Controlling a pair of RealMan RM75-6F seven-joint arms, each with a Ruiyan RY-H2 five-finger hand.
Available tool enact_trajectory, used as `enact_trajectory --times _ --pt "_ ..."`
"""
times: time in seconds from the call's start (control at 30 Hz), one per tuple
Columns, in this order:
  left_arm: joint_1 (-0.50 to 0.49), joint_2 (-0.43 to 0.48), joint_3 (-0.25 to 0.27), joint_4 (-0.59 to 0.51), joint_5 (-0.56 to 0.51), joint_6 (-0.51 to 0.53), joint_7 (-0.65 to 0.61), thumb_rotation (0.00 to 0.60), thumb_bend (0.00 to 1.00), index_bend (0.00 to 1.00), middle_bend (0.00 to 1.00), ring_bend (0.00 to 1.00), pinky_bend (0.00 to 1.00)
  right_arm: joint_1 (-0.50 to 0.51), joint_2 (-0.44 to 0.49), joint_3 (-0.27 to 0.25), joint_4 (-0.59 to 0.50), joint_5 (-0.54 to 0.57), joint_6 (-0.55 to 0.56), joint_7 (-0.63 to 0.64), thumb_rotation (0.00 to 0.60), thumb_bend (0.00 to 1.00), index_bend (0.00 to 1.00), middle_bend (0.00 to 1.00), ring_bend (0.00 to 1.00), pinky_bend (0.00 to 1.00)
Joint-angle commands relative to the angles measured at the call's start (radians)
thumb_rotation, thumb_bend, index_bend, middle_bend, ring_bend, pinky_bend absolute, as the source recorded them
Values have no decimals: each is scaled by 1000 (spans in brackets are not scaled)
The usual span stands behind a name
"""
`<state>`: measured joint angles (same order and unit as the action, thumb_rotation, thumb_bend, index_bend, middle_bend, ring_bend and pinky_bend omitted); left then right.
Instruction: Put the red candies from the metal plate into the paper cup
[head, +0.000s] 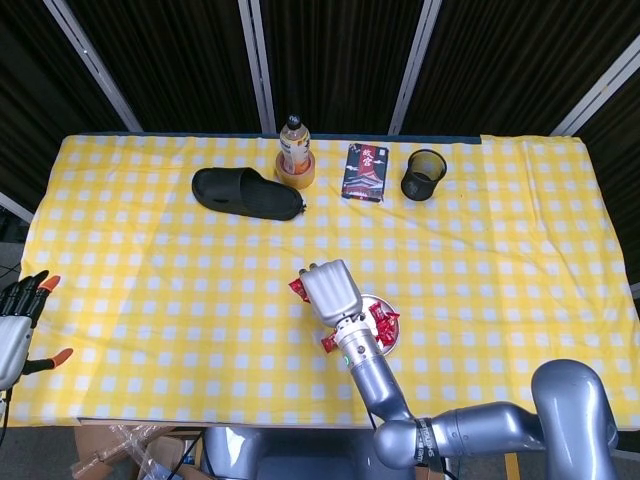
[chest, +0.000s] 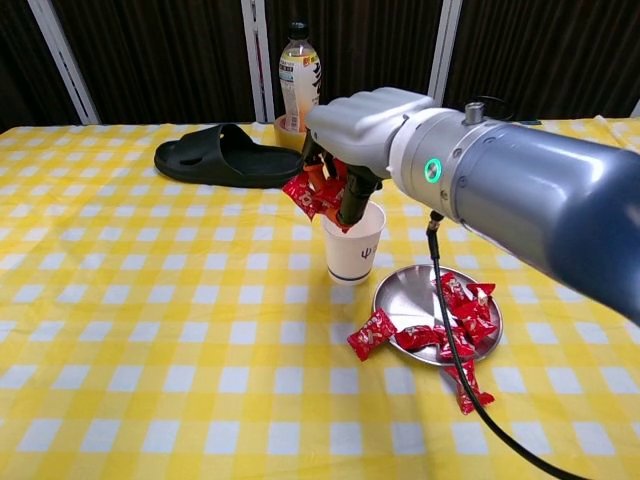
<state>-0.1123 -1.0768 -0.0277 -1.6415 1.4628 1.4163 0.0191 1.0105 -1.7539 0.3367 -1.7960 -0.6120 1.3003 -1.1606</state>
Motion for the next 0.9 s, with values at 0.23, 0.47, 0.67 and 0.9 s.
enact_trajectory --times 0.23,0.47,0.67,0.9 --pt "1 3 1 1 5 2 -18 600 48 0 0 0 0 33 -27 -9 96 8 -13 26 600 489 583 525 699 847" --pt "1 5 3 -4 5 -2 -20 600 47 0 0 0 0 31 -2 -24 104 7 -9 35 600 489 583 525 699 847" --pt "1 6 3 -10 2 -4 -13 600 47 0 0 0 0 25 7 -41 100 8 -9 51 600 490 583 525 698 847" --pt "2 6 4 -10 3 -2 -9 600 47 0 0 0 0 22 -4 -59 123 5 -15 71 600 490 583 525 699 847"
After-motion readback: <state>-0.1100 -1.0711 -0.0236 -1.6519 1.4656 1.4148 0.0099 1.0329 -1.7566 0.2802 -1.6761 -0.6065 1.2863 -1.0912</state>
